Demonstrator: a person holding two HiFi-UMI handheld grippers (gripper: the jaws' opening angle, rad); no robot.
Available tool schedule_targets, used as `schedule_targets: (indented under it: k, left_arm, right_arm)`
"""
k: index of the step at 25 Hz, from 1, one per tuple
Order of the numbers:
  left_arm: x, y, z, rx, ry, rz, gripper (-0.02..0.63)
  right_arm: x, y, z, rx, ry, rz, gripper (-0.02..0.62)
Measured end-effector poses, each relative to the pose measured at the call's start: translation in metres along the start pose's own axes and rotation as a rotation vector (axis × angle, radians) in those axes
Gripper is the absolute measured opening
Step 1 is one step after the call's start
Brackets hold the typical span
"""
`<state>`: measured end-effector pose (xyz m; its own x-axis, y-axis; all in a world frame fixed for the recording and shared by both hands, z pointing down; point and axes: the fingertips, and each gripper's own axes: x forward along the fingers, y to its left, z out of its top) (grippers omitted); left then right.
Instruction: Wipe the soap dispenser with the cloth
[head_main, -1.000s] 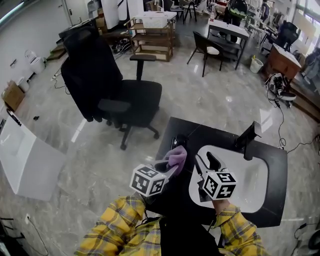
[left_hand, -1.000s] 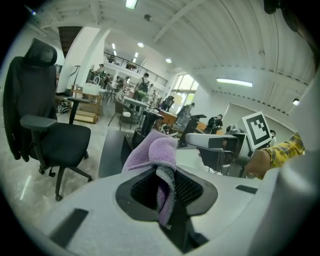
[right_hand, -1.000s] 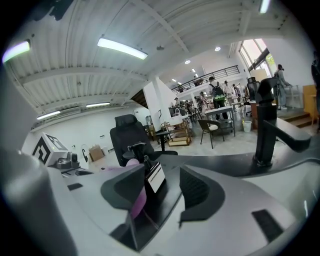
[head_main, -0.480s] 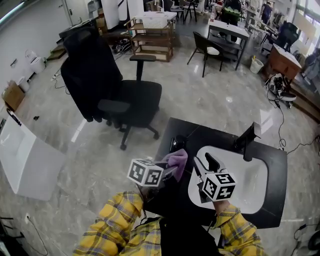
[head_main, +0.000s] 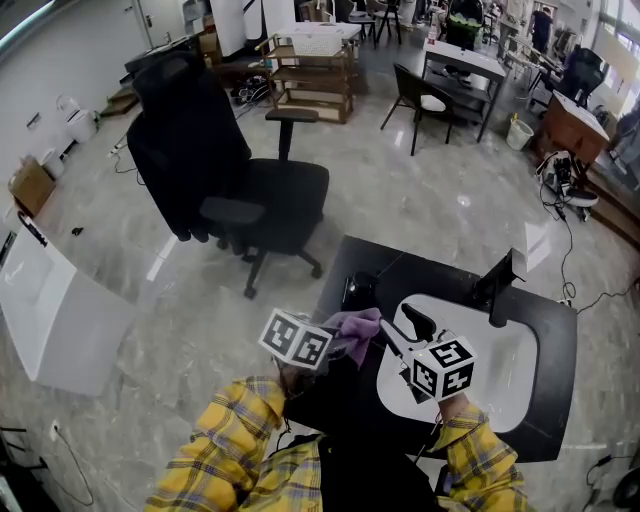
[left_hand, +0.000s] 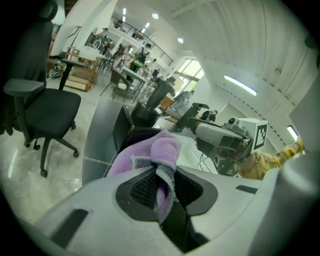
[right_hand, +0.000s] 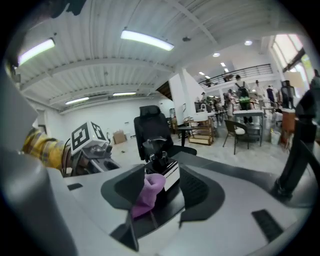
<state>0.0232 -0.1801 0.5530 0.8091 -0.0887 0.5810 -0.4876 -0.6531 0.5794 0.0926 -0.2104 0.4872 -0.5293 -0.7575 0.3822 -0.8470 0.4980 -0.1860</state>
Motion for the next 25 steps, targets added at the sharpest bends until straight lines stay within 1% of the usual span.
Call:
schedule_targets:
  k: [2, 4, 6, 8, 9, 11, 13, 16, 18, 20, 22, 25]
  left_arm:
    - [-0.008, -0.004, 0.002, 0.038, -0.075, 0.016, 0.064]
    - [-0.022, -0.012, 0.007, 0.049, -0.177, 0.009, 0.064]
    - [-0.040, -0.021, 0.013, 0.025, -0.293, -0.014, 0.064]
    - [-0.060, -0.026, 0.017, -0.011, -0.399, -0.036, 0.064]
    - [-0.070, -0.028, 0.018, -0.027, -0.441, -0.041, 0.064]
    - [-0.088, -0.028, 0.017, -0.047, -0.499, -0.037, 0.064]
    - [-0.101, -0.024, 0.012, -0.056, -0.526, -0.010, 0.064]
    - [-0.115, -0.016, 0.002, -0.071, -0.541, 0.038, 0.064]
    - [-0.124, -0.013, -0.004, -0.084, -0.552, 0.061, 0.064]
    - [-0.131, -0.009, -0.009, -0.095, -0.564, 0.080, 0.064]
    - [-0.136, -0.006, -0.013, -0.105, -0.572, 0.096, 0.064]
    - [-0.141, -0.006, -0.018, -0.115, -0.576, 0.111, 0.064]
  right_arm:
    - [0.003, 0.005, 0.004, -0.114, 0.020, 0.054, 0.210]
    - [0.007, 0.006, 0.010, -0.194, 0.022, 0.100, 0.210]
    - [0.014, 0.007, 0.015, -0.242, 0.021, 0.147, 0.210]
    - [0.023, 0.004, 0.019, -0.268, 0.017, 0.177, 0.210]
    - [0.029, 0.004, 0.021, -0.278, 0.020, 0.193, 0.210]
    - [0.042, 0.008, 0.021, -0.308, 0.037, 0.239, 0.210]
    - [0.054, 0.015, 0.019, -0.377, 0.061, 0.286, 0.210]
    - [0.071, 0.026, 0.011, -0.520, 0.110, 0.342, 0.210]
    - [0.079, 0.030, 0.007, -0.577, 0.140, 0.378, 0.216]
    - [0.085, 0.029, 0.005, -0.619, 0.159, 0.392, 0.240]
    - [0.090, 0.026, 0.003, -0.626, 0.173, 0.398, 0.245]
    - [0.096, 0.030, 0.006, -0.567, 0.170, 0.444, 0.245]
